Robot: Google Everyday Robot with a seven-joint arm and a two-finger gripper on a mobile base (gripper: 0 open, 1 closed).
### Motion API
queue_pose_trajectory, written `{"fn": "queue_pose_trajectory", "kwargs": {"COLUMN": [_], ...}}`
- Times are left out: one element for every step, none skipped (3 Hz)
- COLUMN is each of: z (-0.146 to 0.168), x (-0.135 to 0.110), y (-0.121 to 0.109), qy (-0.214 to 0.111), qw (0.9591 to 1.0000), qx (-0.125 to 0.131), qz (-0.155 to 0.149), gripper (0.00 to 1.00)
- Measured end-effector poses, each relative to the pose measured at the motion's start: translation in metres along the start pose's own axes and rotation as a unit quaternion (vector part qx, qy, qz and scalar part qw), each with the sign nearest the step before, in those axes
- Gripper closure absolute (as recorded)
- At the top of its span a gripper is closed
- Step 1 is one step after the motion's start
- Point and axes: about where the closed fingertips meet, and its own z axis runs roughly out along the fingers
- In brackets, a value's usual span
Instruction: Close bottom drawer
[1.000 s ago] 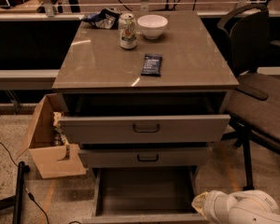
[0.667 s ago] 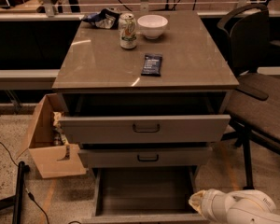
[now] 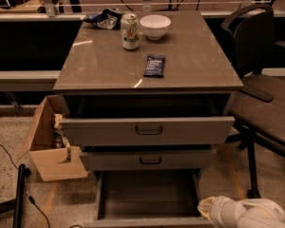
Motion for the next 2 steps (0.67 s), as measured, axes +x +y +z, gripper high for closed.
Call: {"fn": "queue_pose_trajectory", "kwargs": {"z": [0.012, 0.034], "x": [0.025, 0.048], "y": [-0.005, 0.002], "qy": [-0.010, -0.030], "qw": [0.9998, 0.9983], "qx": [0.012, 0.016], "qz": [0.012, 0.047], "gripper": [1.00, 1.00]}}
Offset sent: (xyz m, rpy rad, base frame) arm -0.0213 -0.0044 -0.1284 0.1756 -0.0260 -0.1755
